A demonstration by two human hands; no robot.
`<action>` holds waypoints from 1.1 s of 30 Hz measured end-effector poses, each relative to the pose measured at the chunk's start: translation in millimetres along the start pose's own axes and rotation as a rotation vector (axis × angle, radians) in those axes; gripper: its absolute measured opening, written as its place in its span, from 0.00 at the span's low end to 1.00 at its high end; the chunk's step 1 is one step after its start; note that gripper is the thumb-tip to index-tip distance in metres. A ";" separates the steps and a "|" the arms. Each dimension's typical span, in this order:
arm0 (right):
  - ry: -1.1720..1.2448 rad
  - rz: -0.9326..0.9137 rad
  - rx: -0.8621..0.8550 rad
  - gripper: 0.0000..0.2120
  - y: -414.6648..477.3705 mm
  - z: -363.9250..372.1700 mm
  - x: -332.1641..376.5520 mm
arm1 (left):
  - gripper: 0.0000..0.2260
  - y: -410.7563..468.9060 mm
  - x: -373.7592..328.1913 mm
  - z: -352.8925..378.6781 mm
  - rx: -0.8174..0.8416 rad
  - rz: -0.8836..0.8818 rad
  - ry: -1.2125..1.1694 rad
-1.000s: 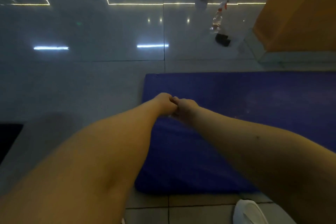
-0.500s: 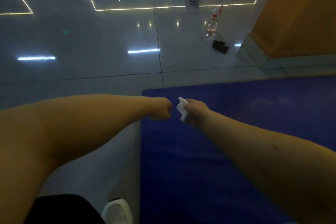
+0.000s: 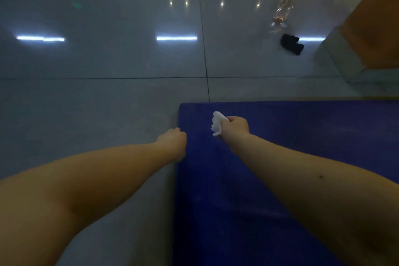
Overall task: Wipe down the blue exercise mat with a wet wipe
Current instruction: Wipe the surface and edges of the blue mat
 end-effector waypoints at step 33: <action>-0.976 -0.540 0.140 0.35 109.7 56.1 -10.5 | 0.35 42.7 5.7 32.6 -0.034 0.085 0.097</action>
Point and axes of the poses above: each hand's wrist, its own y-axis towards the middle knuckle, its own z-axis out of the palm, x = y × z, the point moved 6 cm from there along y, towards the middle knuckle, and after that the axes turned 1 degree about -z, right-handed, at the moved point
